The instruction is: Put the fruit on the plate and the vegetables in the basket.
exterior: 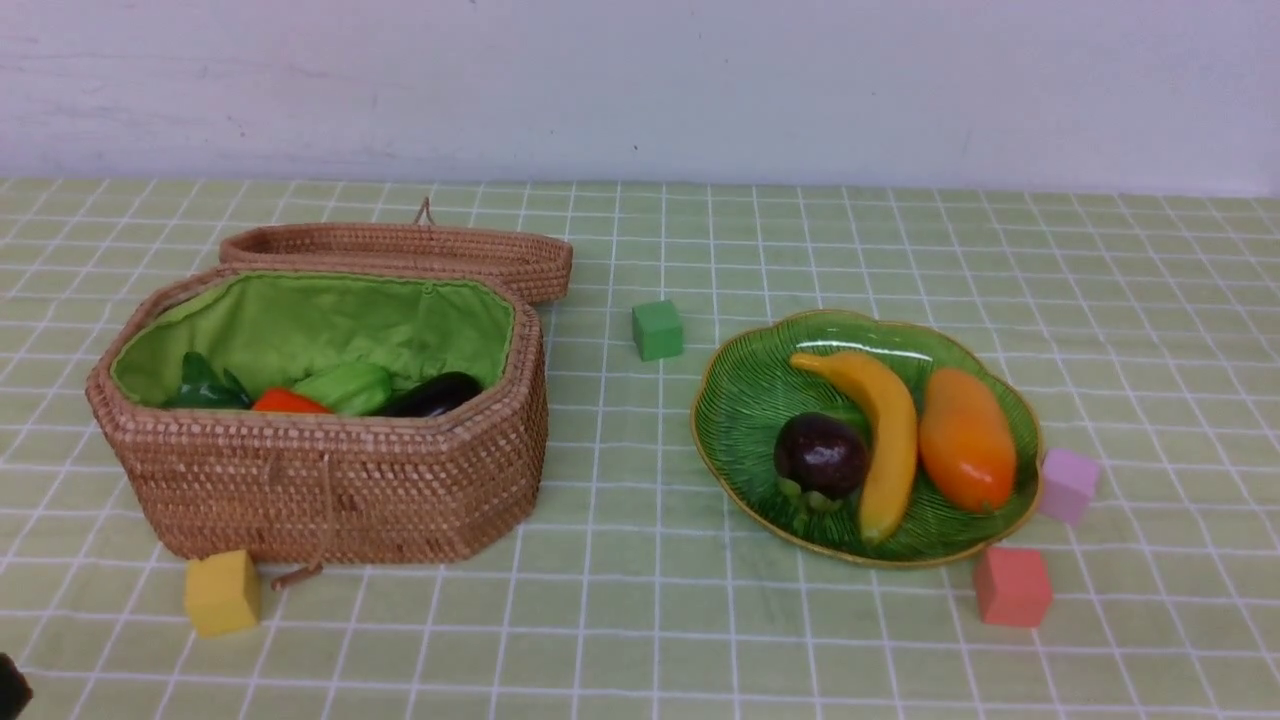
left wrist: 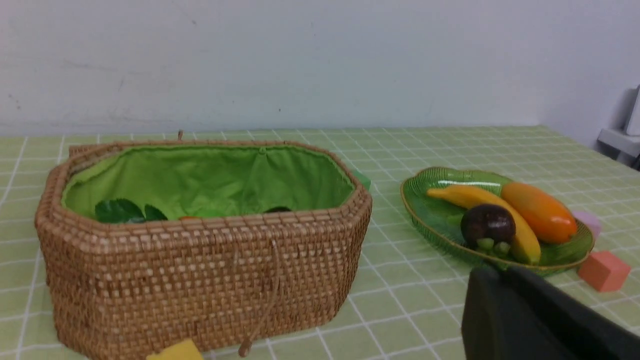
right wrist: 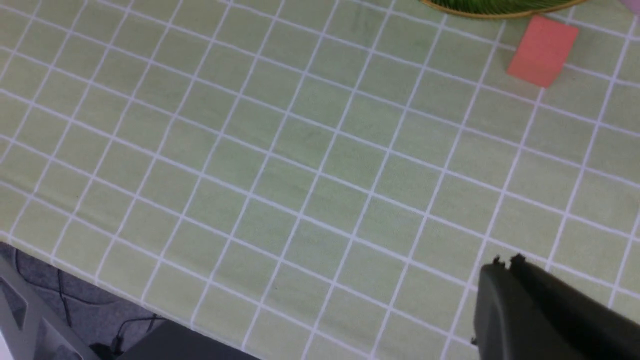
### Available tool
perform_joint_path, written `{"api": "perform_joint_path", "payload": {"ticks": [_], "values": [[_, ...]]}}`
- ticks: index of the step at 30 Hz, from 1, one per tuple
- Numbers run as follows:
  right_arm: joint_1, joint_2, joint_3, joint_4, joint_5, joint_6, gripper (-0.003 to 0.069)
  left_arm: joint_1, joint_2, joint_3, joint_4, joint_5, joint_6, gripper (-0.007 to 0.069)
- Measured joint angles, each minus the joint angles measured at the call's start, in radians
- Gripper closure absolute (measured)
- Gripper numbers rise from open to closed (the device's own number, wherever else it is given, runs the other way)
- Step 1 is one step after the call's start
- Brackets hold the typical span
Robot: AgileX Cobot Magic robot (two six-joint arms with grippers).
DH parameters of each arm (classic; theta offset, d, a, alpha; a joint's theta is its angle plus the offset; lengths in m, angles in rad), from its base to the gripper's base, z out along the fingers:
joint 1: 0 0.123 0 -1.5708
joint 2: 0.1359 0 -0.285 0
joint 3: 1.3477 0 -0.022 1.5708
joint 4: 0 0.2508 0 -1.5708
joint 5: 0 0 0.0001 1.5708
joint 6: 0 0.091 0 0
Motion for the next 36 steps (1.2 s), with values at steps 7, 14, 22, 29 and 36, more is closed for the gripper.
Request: {"api": "perform_joint_path", "payload": {"ticks": [7,14,22,29,36], "values": [[0.0,-0.103,0.014,-0.002,0.037,0.001,0.0655,0.0,0.0,0.054,0.0,0.019,0.0,0.0637],[-0.112,-0.149,0.017,-0.024,0.039,0.001,0.0653,0.0,0.0,0.079,0.0,0.088,0.0,0.0637],[-0.576,-0.392,0.392,0.114,-0.49,-0.419,0.0679,0.0,0.0,0.08,0.0,0.154,0.0,0.0637],[-0.749,-0.619,0.815,0.347,-0.729,-0.624,0.0679,0.0,0.0,0.08,0.0,0.159,0.0,0.0636],[-0.755,-0.662,0.924,0.378,-0.784,-0.641,0.0679,0.001,0.0,0.08,0.0,0.169,0.0,0.0631]]}}
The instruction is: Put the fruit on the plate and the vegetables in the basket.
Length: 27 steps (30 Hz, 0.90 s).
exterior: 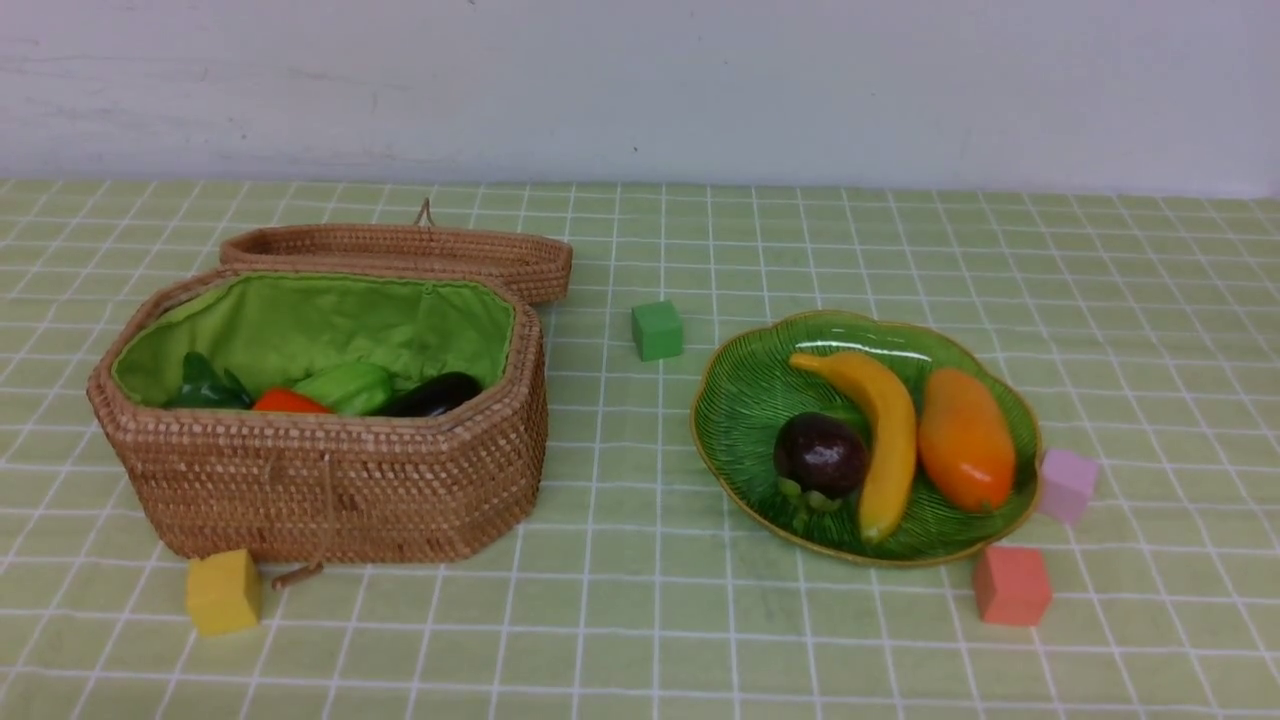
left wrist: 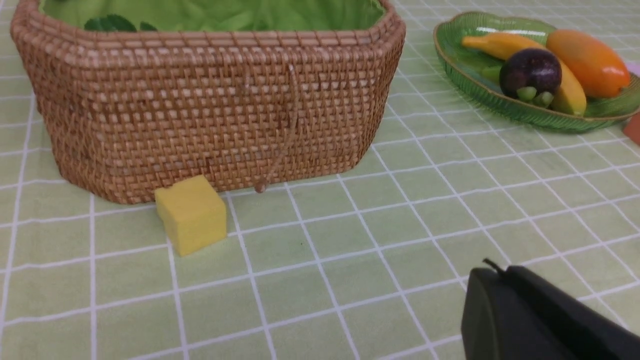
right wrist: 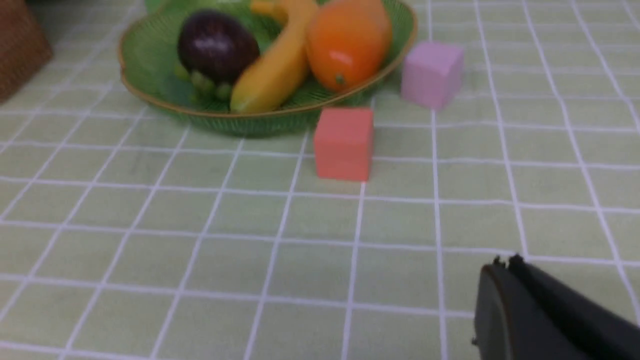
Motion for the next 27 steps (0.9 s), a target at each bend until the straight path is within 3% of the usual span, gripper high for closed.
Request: {"api": "perform_joint_path", "payload": {"ticks": [27], "values": [[-0.002,0.0,0.001,0.003,-0.005,0.0,0.0666,0.0,0.0,0.0,0.0,0.02,0.001,0.0618]]}}
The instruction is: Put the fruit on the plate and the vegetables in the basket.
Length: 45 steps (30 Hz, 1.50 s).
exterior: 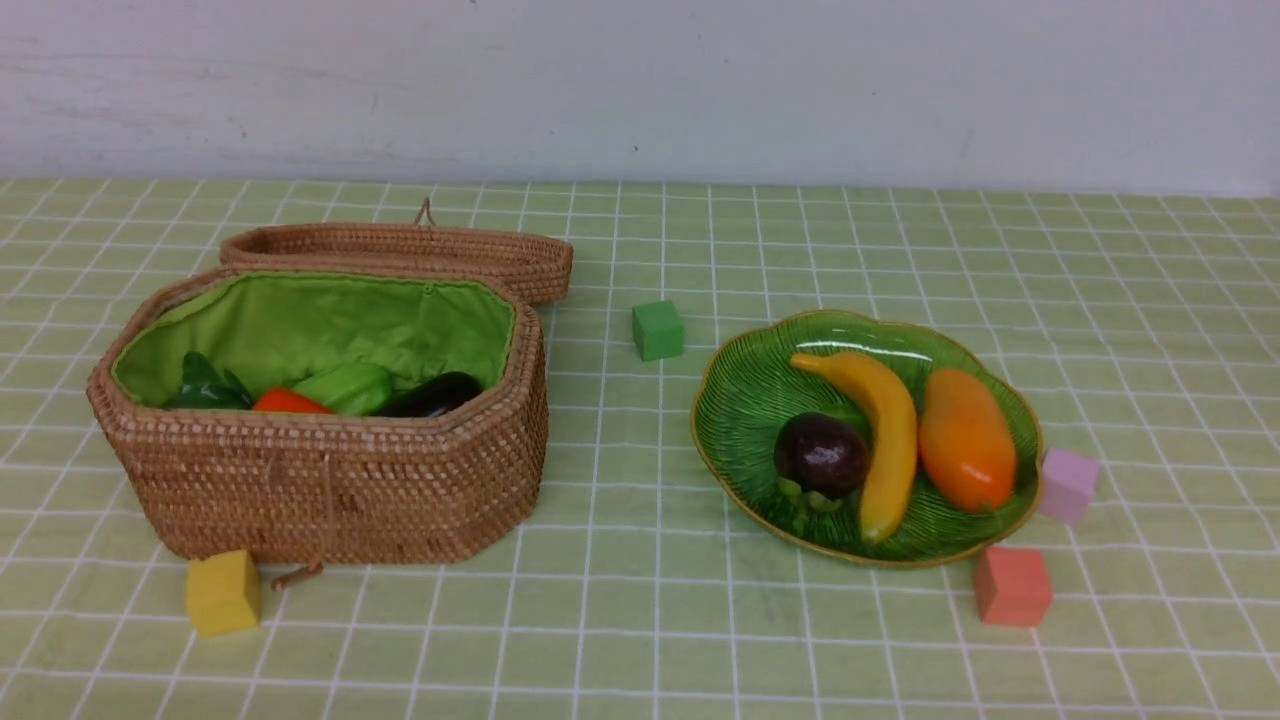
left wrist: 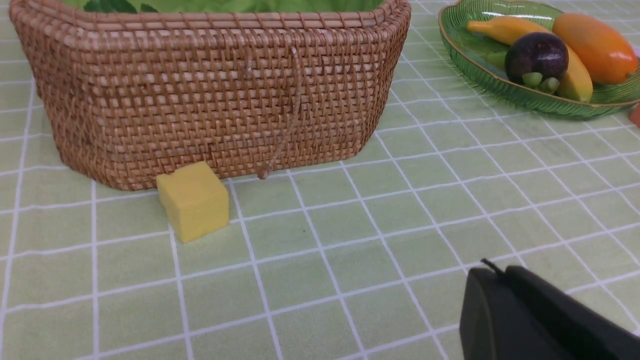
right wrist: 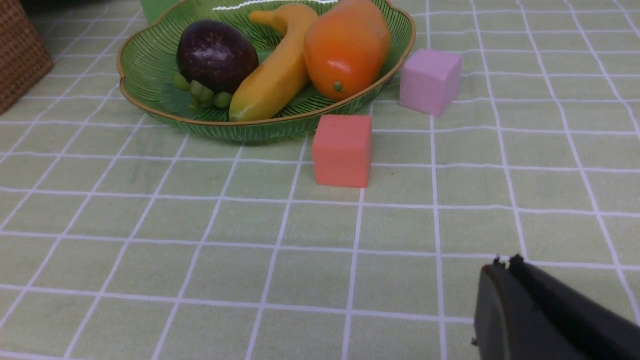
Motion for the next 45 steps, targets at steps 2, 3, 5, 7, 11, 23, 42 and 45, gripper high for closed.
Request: {"api": "perform_joint_path", "payload": {"ticks": [2,3,5,7,11,23,42,45], "values": [[0.0,0.0,0.0,0.0,0.0,0.0,0.0666,0.0,0.0,0.0,0.0,0.0,0.0,0.0618],[0.0,0.0,0.0,0.0,0.0,0.0,0.0666,0.0,0.0,0.0,0.0,0.0,0.0,0.0617],[0.0,0.0,0.0,0.0,0.0,0.0,0.0666,0.0,0.0,0.001,0.0,0.0,0.0,0.0616],[0.0,0.0,0.0,0.0,0.0,0.0,0.0666,0.003,0.0,0.004,0.0,-0.011,0.0,0.0617],[0.0,0.0,0.0,0.0,0.0,0.0,0.0663,0.133,0.0,0.009,-0.023,-0.13,0.001,0.0638],[0.0,0.0,0.0,0.001,-0.001,0.0,0.0658,0.454,0.0,0.191,-0.145,-0.231,0.014,0.0638],[0.0,0.0,0.0,0.002,-0.001,0.0,0.0641,0.454,0.0,0.198,-0.172,-0.184,0.005,0.0638],[0.0,0.0,0.0,0.002,-0.001,0.0,0.0636,0.454,0.0,0.198,-0.172,-0.184,0.005,0.0638]]}}
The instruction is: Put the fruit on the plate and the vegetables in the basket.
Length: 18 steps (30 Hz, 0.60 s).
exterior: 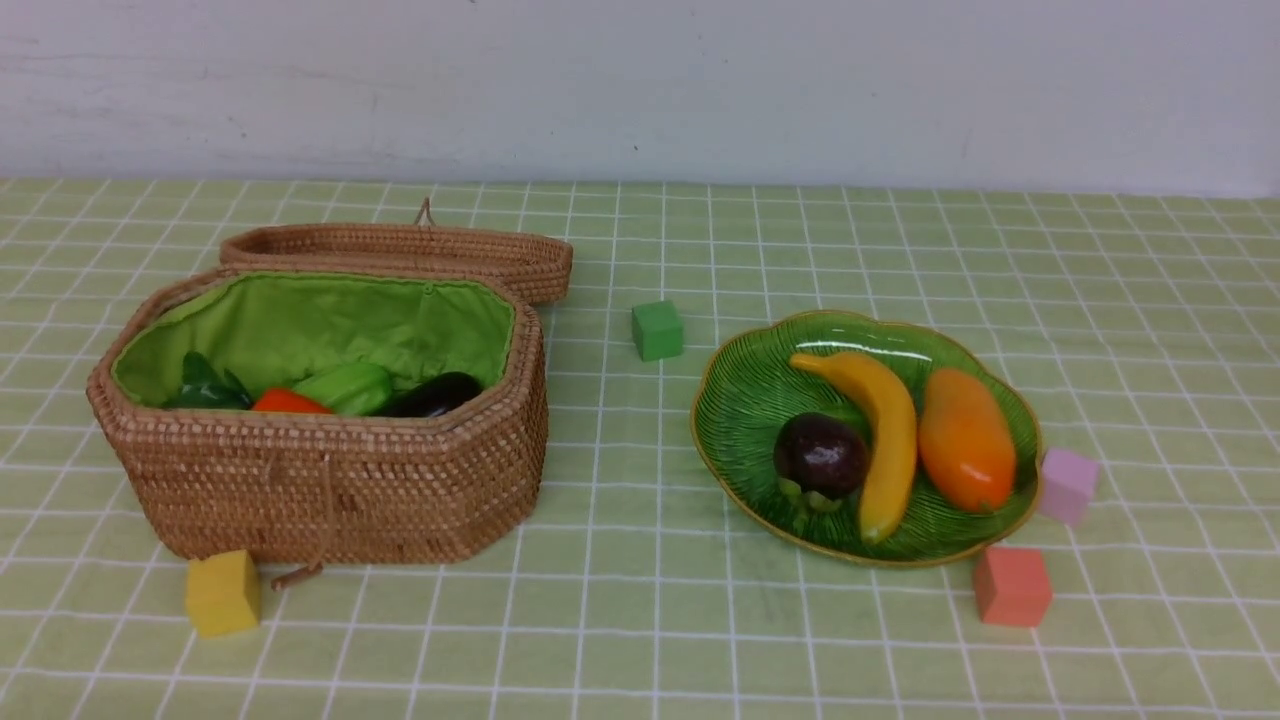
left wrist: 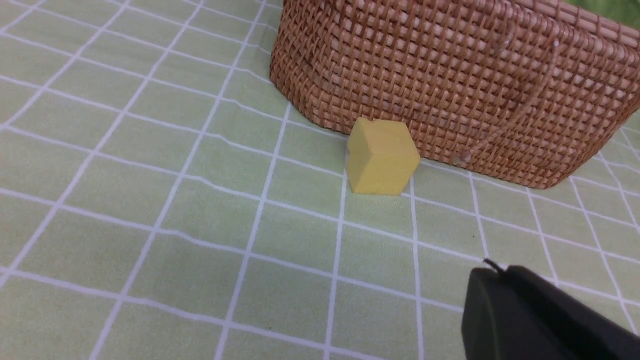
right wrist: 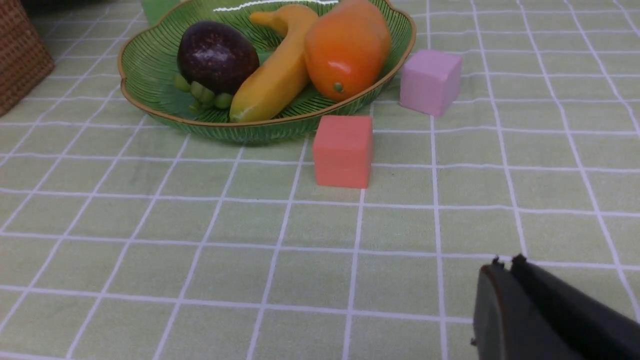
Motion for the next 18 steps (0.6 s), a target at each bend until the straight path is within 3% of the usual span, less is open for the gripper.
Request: {"api": "perform_joint_path", "payload": {"ticks": [18], "values": [[0.0,0.0,0.0,0.0,0.0,0.0,0.0629,0.0,0.0,0.0,-0.001,0.0,0.0,0.0638]]}}
